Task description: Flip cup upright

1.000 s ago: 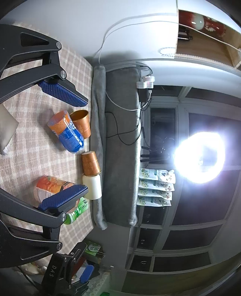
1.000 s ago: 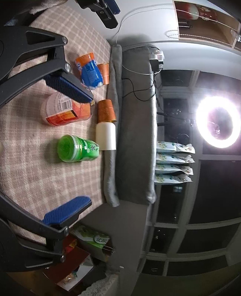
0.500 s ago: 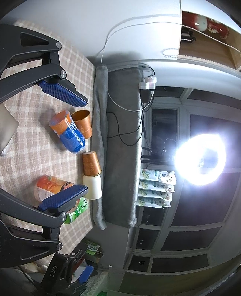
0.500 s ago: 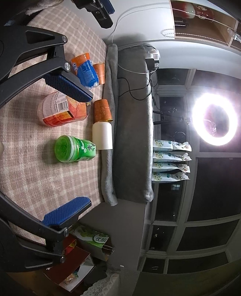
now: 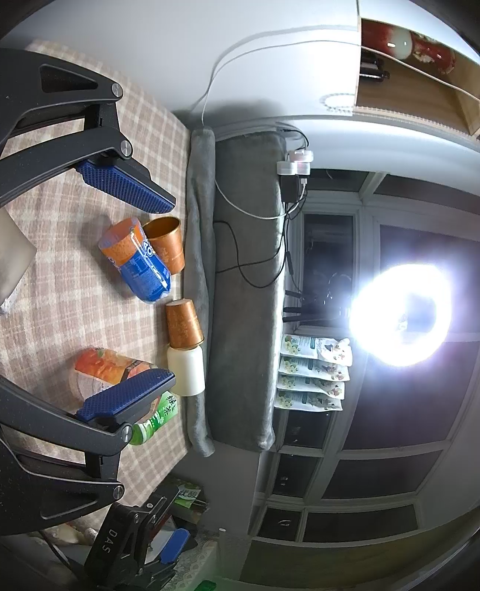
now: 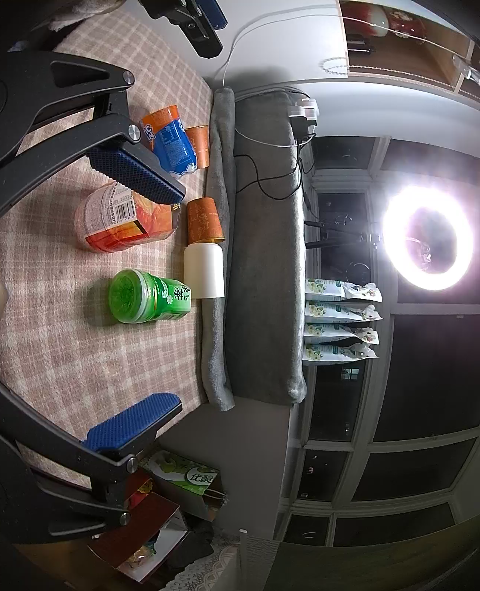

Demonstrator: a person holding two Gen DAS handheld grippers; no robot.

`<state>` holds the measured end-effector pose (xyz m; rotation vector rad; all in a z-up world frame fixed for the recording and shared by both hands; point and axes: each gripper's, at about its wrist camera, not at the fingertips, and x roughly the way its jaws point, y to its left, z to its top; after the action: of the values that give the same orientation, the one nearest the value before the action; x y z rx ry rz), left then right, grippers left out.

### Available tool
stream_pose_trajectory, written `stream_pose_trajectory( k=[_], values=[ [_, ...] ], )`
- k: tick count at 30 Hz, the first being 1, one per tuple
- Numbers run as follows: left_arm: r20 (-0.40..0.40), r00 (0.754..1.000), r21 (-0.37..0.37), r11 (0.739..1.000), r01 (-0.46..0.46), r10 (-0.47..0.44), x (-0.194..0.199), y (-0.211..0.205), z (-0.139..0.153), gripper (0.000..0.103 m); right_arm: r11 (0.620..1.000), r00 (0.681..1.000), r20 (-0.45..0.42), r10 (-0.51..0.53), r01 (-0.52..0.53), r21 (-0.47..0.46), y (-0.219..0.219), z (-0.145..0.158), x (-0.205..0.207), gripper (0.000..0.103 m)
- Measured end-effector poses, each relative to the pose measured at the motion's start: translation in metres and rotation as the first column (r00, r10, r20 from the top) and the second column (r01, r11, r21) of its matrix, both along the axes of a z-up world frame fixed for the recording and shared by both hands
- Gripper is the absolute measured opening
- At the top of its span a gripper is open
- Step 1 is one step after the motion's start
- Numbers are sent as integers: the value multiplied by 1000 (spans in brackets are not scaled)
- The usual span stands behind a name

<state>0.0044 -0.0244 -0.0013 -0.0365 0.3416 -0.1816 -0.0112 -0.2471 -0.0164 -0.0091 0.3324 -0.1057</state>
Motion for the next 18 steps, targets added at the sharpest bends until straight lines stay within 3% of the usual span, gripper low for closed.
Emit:
stream_pose_trajectory(
  k=[18],
  values=[
    [4, 1000, 5, 1000, 3, -3, -1, -2, 1, 86, 1000, 1000, 1, -2, 2, 0, -1, -1, 0, 103]
  ],
)
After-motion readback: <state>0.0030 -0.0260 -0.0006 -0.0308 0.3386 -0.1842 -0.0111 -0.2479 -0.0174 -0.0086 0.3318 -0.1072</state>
